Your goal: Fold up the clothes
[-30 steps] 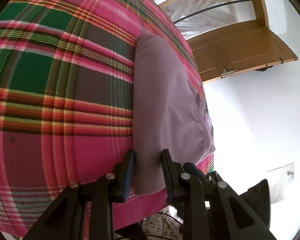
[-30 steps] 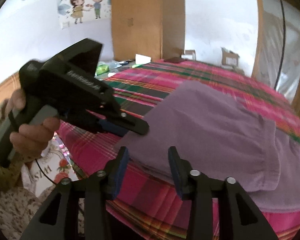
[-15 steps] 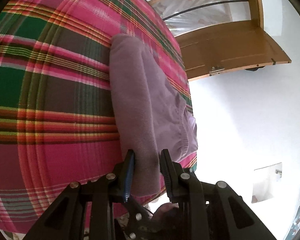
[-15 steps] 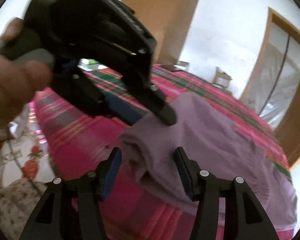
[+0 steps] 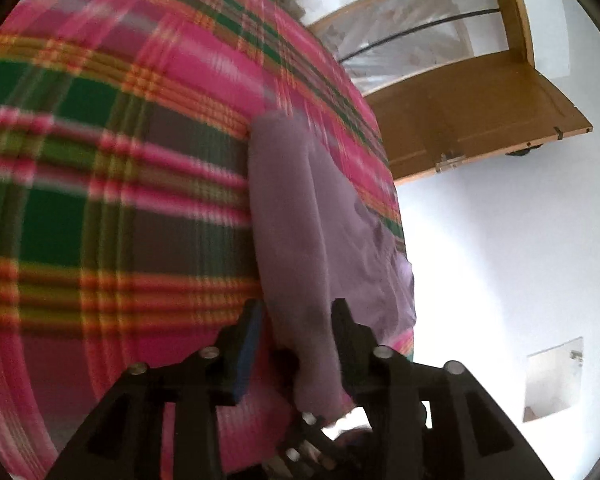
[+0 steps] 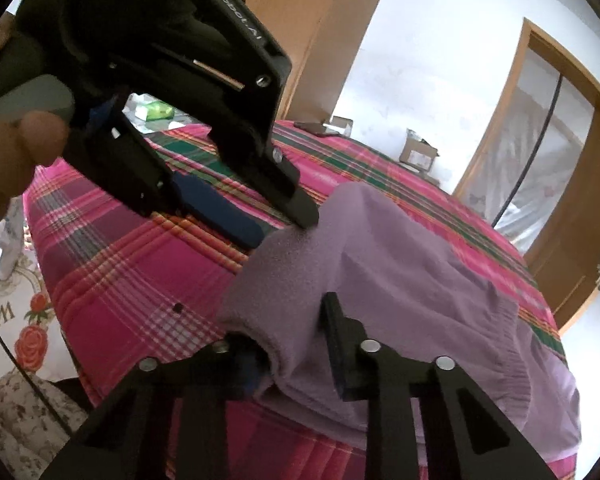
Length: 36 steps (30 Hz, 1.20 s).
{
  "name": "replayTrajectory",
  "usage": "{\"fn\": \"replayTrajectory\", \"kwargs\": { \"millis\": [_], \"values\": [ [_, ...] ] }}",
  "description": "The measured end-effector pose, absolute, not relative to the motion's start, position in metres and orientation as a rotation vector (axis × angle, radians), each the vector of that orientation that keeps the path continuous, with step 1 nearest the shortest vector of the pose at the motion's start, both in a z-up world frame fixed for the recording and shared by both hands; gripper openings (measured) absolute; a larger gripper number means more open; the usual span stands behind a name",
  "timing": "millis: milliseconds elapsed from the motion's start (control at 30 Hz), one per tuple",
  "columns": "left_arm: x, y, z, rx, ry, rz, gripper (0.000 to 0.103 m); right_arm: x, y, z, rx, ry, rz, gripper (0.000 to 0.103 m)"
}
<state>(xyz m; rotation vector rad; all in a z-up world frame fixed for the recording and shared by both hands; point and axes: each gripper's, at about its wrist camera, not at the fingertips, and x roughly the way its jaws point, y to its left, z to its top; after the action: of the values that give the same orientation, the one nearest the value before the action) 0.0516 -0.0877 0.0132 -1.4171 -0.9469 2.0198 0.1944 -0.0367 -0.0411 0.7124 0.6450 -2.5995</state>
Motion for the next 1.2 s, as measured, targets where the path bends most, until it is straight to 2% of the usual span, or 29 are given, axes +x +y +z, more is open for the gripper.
{"fn": "replayTrajectory", "kwargs": {
  "millis": [133,433,567,600,667,733,800,1200],
  "values": [
    [0.032,-0.088,0.006,-1.439,-0.934,2.053,0.039,0.193,-0.037,-0.04,0.708,0.641,-2.602,0.021],
    [-0.02,-0.073,-0.008,-1.443,-0.948,1.962,0.046,0.202,-0.027,-0.033,0.708,0.6,-2.591,0.019],
    [-0.036,-0.072,-0.018,-1.486,-1.017,1.89,0.046,0.203,-0.027,-0.031,0.71,0.603,-2.59,0.019],
    [-0.039,-0.071,-0.018,-1.491,-1.021,1.885,0.045,0.202,-0.027,-0.03,0.713,0.594,-2.591,0.019],
    [-0.043,-0.07,-0.018,-1.506,-1.007,1.893,0.036,0.202,-0.027,-0.028,0.715,0.587,-2.594,0.018],
    [-0.044,-0.069,-0.018,-1.515,-0.99,1.906,0.022,0.201,-0.028,-0.028,0.714,0.586,-2.596,0.017],
    [-0.044,-0.071,-0.019,-1.502,-1.022,1.898,0.015,0.202,-0.026,-0.029,0.717,0.589,-2.595,0.016],
    [-0.05,-0.076,0.003,-1.376,-1.008,2.012,0.012,0.204,-0.036,-0.015,0.667,0.531,-2.587,0.012]
  ]
}}
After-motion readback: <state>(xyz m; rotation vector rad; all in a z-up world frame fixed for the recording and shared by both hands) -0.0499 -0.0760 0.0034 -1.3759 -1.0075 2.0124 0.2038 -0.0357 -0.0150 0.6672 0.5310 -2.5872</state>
